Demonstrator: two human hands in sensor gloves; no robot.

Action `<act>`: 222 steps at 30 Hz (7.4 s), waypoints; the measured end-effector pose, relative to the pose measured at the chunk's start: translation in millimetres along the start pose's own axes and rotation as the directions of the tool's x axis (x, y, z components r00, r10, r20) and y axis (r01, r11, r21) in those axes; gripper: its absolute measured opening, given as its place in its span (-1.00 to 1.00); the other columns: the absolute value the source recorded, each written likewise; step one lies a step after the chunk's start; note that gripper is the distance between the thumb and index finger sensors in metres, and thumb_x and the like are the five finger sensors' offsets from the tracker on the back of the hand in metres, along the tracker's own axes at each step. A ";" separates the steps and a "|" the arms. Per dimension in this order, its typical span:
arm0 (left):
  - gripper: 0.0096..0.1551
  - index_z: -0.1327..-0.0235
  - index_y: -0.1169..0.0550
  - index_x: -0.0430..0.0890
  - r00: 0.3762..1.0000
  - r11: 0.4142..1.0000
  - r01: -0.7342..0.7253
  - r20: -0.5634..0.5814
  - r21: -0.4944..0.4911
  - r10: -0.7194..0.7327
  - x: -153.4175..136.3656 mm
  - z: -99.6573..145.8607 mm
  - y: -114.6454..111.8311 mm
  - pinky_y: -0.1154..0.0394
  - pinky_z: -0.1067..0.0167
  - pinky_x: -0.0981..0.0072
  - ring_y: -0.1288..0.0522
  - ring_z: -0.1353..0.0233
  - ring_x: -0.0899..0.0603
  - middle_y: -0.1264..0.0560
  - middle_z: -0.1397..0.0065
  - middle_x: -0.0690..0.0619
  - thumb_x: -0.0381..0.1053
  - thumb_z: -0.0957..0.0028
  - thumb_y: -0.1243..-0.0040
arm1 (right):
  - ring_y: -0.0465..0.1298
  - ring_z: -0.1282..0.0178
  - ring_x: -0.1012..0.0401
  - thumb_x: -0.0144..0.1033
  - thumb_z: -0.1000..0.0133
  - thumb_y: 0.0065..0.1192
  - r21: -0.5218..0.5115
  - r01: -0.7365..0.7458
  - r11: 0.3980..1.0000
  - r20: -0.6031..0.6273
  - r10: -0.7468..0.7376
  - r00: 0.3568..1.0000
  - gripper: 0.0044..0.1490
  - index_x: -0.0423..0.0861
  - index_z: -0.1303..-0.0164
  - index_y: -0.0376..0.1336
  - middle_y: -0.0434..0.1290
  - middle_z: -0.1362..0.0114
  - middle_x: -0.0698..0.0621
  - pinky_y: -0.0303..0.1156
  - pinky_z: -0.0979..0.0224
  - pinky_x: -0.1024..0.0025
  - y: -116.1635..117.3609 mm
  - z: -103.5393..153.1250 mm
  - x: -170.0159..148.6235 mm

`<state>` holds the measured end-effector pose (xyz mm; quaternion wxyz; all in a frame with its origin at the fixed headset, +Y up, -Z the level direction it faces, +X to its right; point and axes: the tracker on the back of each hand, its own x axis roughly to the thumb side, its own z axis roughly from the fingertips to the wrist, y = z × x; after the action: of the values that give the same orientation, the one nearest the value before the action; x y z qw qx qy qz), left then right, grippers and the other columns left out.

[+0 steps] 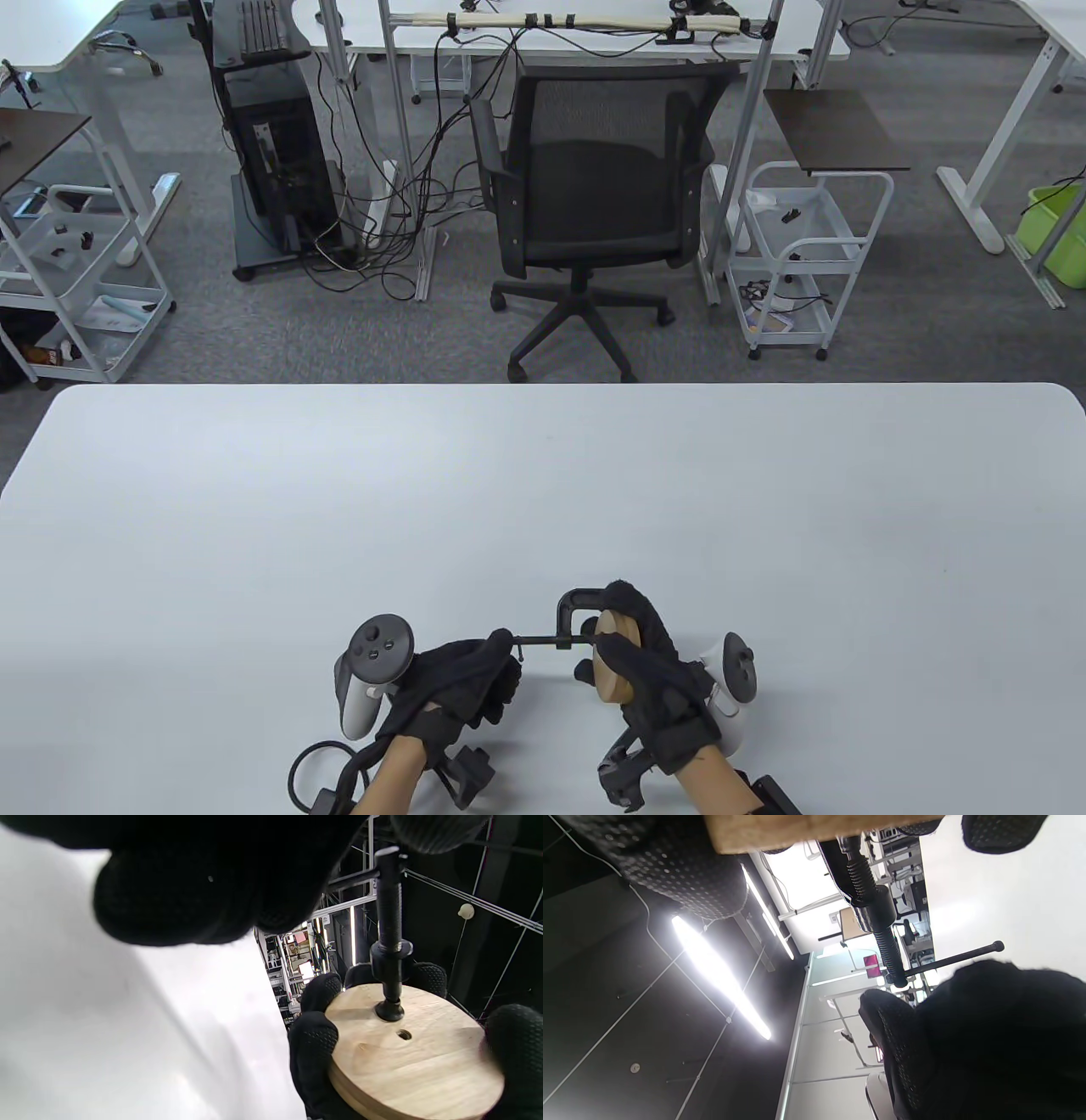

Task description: Screw the clamp shut

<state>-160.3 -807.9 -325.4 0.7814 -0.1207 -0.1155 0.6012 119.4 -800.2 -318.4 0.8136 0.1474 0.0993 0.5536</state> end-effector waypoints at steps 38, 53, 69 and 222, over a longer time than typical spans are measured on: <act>-0.19 -0.51 -0.36 -0.11 0.958 0.967 0.196 0.179 0.161 -0.224 16.1 2.1 1.5 -0.52 -0.04 0.02 -0.47 -0.28 -0.30 -0.36 -0.49 -0.25 0.17 -0.04 -0.33 | 0.03 -0.51 -0.34 0.13 -0.12 0.48 -0.029 -0.003 1.000 -0.016 0.003 1.000 -0.01 -0.03 -0.60 0.03 -0.05 -0.70 0.00 0.27 -0.25 -0.38 -0.6 0.6 -1.3; -0.08 -0.20 -0.61 -0.41 0.998 0.998 -0.058 0.040 -0.005 0.058 -5.4 -2.3 -3.0 -0.48 -0.09 -0.02 -0.40 -0.32 -0.40 -0.30 -0.53 -0.33 0.41 -0.17 -0.05 | 0.03 -0.52 -0.33 0.13 -0.13 0.47 0.009 -0.006 1.000 -0.019 0.006 1.000 -0.01 -0.02 -0.60 0.03 -0.06 -0.70 0.00 0.26 -0.26 -0.38 1.6 0.3 -2.6; -0.51 -0.29 -0.58 0.12 0.963 0.998 -0.011 0.268 0.062 -0.006 13.5 -0.5 -0.5 -0.45 -0.18 -0.07 -0.34 -0.43 -0.34 -0.21 -0.62 -0.24 -0.05 -0.05 -0.33 | 0.03 -0.52 -0.33 0.13 -0.12 0.47 0.010 0.004 1.000 -0.038 -0.004 0.999 0.00 -0.03 -0.60 0.02 -0.06 -0.70 -0.01 0.26 -0.26 -0.38 2.1 1.1 -4.4; -0.22 -0.59 -0.33 -0.03 0.979 0.999 0.027 0.201 0.038 -0.034 16.0 0.1 -0.6 -0.29 -0.29 -0.41 -0.18 -0.54 -0.50 -0.22 -0.63 -0.30 0.12 -0.10 -0.28 | 0.02 -0.51 -0.34 0.12 -0.12 0.48 -0.038 -0.021 0.999 -0.067 0.018 0.998 0.01 -0.04 -0.61 0.02 -0.06 -0.69 -0.04 0.25 -0.25 -0.39 2.3 2.9 -8.6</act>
<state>-155.7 -792.6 -324.6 0.7770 -0.0439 -0.1853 0.6000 115.2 -807.7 -314.9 0.8071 0.1141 0.1145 0.5679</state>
